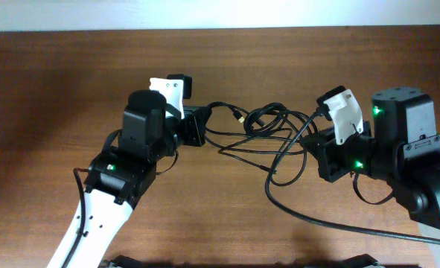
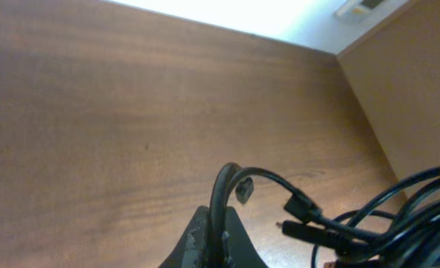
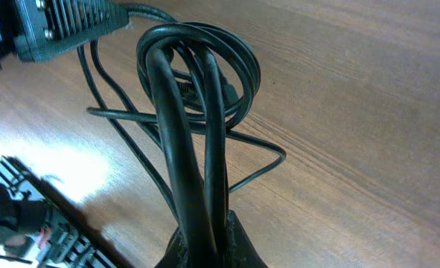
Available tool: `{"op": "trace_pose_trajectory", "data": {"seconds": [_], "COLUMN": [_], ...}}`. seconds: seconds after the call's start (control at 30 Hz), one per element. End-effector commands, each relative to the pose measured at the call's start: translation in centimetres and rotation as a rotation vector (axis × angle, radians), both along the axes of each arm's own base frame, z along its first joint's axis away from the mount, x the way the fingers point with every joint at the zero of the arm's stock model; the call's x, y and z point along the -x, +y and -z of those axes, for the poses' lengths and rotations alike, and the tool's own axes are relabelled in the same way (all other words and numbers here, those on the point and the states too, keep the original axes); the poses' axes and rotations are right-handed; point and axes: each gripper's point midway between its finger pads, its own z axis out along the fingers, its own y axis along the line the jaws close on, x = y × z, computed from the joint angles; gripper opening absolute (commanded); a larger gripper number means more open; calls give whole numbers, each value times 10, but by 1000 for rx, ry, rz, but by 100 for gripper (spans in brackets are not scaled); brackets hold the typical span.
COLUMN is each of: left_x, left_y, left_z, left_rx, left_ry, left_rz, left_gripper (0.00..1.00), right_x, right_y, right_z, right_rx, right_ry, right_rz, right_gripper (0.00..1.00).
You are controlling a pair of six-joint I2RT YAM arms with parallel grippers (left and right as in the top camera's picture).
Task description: Untangle cables
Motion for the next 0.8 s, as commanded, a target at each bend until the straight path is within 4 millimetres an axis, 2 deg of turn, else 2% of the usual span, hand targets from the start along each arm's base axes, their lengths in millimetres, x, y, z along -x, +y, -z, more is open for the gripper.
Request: {"op": "trace_pose_trajectory", "data": {"seconds": [0.0,0.03,0.07,0.1,0.2,0.27,0.33,0.4,0.5,0.63,0.77], "left_x": [-19,-16,-12,-9,-8,-3,8,14,39,47,59], "left_y": [52,48,39,36,36,21,-3,-14,-40,-52,-74], "left_z": [15,17,18,18,19,15,4,-3,-18,-26,-35], "left_rx": [-132,-127,-157,-185,-218,-240,-242,-233,-138,-108,-94], "left_ry": [14,27,3,-15,-29,-91,-202,-268,-359,-397,-456], "left_rz": [-240,-211,-118,-70,-42,94,300,397,609,660,724], "left_gripper": [9,32,71,99,99,99,99,99,99,99,99], "right_x": [-13,-14,-15,-16,-16,-14,-3,6,15,31,44], "right_y": [-36,-34,-32,-32,-27,-20,2,15,26,42,53], "right_z": [-4,-5,-7,-8,-10,-13,-19,-23,-29,-38,-47], "right_rx": [84,77,66,63,43,14,-26,-62,-95,-155,-214], "right_ry": [-44,-48,-56,-62,-64,-64,-95,-113,-141,-178,-215], "right_rz": [203,198,191,191,172,135,-42,-148,-260,-405,-520], "right_gripper": [4,4,4,4,4,4,4,4,4,4,4]}}
